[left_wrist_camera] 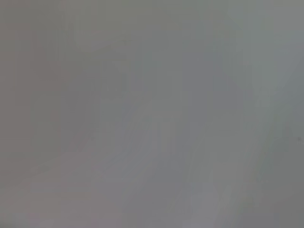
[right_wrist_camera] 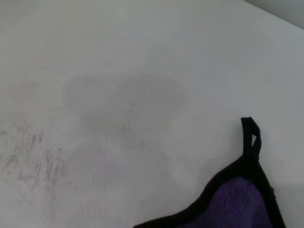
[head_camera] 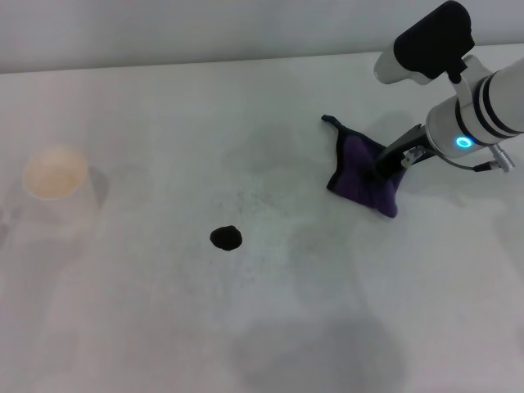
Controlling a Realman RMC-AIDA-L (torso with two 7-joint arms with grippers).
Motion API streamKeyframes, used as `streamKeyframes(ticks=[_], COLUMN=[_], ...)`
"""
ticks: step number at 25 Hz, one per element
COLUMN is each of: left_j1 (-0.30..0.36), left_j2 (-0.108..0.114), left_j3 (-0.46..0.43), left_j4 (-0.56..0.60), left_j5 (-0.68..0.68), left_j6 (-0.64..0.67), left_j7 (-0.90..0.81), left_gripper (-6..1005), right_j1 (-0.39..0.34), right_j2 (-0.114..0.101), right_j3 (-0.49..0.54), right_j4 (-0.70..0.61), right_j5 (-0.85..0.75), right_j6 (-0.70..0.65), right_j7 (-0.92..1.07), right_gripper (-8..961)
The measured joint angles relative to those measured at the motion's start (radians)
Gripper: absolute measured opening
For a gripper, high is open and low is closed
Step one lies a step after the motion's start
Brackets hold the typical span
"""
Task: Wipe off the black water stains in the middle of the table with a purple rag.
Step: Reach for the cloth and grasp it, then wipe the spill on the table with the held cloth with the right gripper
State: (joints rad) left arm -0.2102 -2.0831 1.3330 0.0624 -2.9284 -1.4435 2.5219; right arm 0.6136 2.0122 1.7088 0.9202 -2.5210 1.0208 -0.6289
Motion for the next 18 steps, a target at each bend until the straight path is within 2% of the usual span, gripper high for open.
streamKeyframes(ticks=[5,14,18], left_j1=[0.000,0.000,0.000], left_j2=[0.000,0.000,0.000], left_j3=[0.000,0.000,0.000], left_j4=[-0.001,-0.001,0.000], left_j5=[0.000,0.000,0.000], left_j6=[0.000,0.000,0.000], left_j7=[0.000,-0.001,-0.002], left_gripper=[888,887,887], right_j1=[0.000,0.000,0.000], right_j2=[-0.001,0.002,0.002], right_j3=[0.000,0.000,-0.001], right_j4=[-0.003,0.026,0.049], right_j5=[-0.002,0.027,0.163], right_j6=[0.001,0.043,0.104], right_j7=[-0.004,-0.012,-0.081], right_gripper=[124,91,91])
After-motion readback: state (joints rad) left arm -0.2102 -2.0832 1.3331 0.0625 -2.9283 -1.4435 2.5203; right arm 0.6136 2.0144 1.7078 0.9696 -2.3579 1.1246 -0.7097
